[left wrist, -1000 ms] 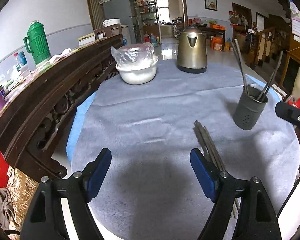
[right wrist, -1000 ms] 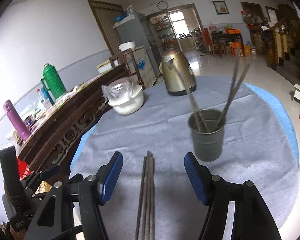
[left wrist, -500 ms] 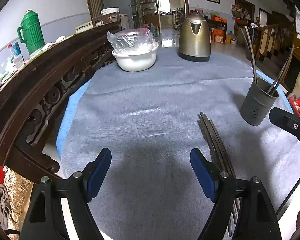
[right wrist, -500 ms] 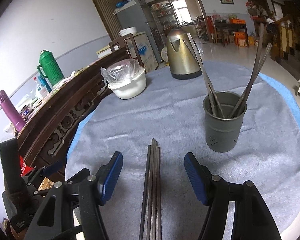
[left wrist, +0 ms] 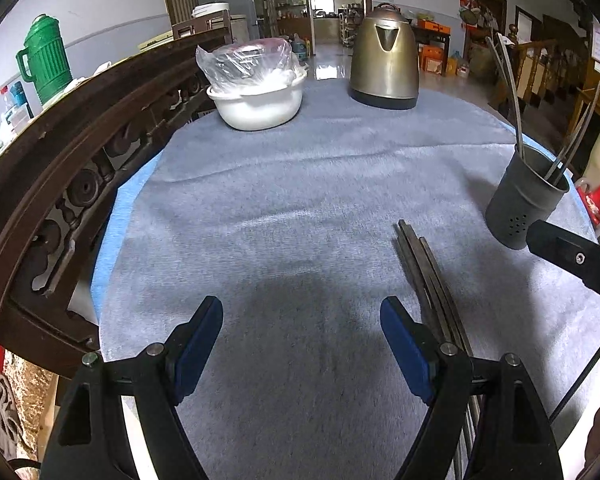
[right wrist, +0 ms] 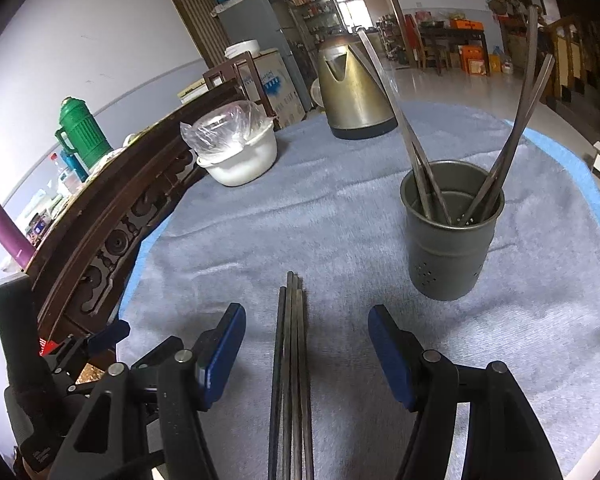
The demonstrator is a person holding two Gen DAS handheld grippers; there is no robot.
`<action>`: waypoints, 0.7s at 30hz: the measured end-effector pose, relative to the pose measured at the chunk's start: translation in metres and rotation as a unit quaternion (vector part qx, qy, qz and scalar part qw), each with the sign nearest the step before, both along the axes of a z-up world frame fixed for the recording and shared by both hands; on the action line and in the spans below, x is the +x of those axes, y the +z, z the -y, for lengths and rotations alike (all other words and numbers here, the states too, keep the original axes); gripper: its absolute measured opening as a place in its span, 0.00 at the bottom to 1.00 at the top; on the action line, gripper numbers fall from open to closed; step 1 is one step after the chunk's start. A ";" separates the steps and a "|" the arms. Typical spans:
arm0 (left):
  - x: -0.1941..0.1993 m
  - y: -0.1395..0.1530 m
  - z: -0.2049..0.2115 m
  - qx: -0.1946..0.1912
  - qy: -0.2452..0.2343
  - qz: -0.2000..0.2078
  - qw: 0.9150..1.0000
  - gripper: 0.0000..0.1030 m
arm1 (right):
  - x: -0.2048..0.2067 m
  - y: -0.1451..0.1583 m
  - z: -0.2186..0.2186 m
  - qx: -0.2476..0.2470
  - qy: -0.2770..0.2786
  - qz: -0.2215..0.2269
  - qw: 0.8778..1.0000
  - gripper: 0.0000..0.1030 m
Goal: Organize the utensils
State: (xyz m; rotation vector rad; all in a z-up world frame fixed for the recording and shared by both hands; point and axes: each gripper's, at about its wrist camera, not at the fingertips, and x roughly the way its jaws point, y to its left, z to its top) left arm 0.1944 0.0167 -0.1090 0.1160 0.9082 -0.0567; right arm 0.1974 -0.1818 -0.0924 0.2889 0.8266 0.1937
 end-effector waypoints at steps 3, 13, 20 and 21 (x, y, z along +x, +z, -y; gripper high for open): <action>0.003 -0.003 0.000 -0.002 0.000 -0.004 1.000 0.79 | 0.004 -0.004 -0.001 0.000 0.001 -0.005 1.000 0.65; 0.016 -0.014 -0.002 -0.028 -0.007 -0.029 0.999 0.79 | 0.022 -0.024 -0.005 0.017 0.018 -0.040 0.999 0.39; 0.030 -0.022 -0.017 -0.071 0.000 -0.052 0.996 0.79 | 0.037 -0.040 -0.012 0.033 0.033 -0.063 0.997 0.39; 0.032 -0.023 -0.019 -0.076 0.000 -0.057 0.995 0.79 | 0.040 -0.043 -0.013 0.032 0.035 -0.066 0.997 0.39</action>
